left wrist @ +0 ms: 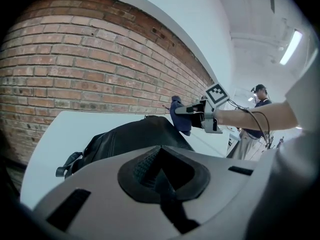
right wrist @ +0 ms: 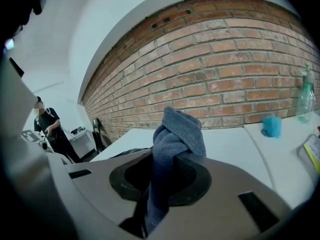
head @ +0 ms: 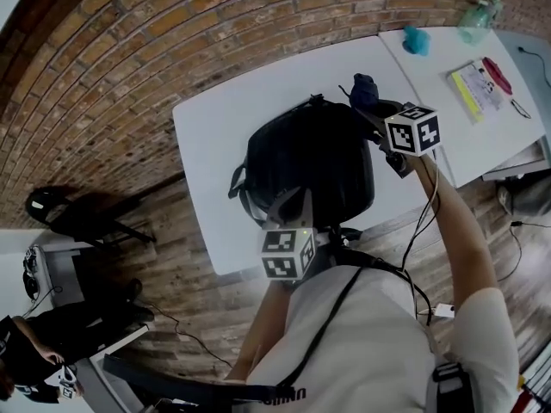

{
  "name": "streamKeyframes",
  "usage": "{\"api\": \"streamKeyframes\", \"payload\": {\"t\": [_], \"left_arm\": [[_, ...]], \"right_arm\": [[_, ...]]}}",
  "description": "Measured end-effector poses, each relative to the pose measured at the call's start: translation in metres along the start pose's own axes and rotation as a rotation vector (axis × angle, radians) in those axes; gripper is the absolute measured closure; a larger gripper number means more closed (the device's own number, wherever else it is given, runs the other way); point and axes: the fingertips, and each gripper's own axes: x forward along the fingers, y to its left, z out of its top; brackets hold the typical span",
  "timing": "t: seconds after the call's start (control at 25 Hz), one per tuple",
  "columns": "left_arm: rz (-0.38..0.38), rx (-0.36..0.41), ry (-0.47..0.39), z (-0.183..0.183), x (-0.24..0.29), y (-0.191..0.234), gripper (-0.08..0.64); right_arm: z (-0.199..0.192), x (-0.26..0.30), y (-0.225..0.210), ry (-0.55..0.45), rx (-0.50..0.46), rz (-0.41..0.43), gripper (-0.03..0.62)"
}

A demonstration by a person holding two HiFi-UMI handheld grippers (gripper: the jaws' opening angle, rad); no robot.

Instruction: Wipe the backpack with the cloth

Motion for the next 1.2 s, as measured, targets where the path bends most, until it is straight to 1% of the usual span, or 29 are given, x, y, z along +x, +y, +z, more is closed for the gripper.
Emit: {"api": "streamKeyframes", "payload": {"t": [0.24, 0.44, 0.52, 0.76, 1.2], "left_arm": [[0.021, -0.015, 0.003, -0.003, -0.003, 0.009, 0.557], [0.022, -0.023, 0.006, -0.004, -0.003, 0.012, 0.557], [0.019, -0.023, 0.008, -0.005, -0.003, 0.011, 0.557], [0.013, -0.012, 0.003, -0.002, 0.000, 0.011, 0.557], [0.014, -0.016, 0.005, -0.003, -0.001, 0.012, 0.557]], "right_arm": [[0.008, 0.032, -0.005, 0.059, -0.083, -0.033, 0.523], [-0.002, 0.048, 0.003, 0.113, -0.126, -0.023, 0.523], [-0.005, 0.050, 0.005, 0.120, -0.129, -0.024, 0.523], [-0.009, 0.048, 0.005, 0.118, -0.097, -0.013, 0.524], [-0.017, 0.037, 0.013, 0.144, -0.106, 0.028, 0.525]]}}
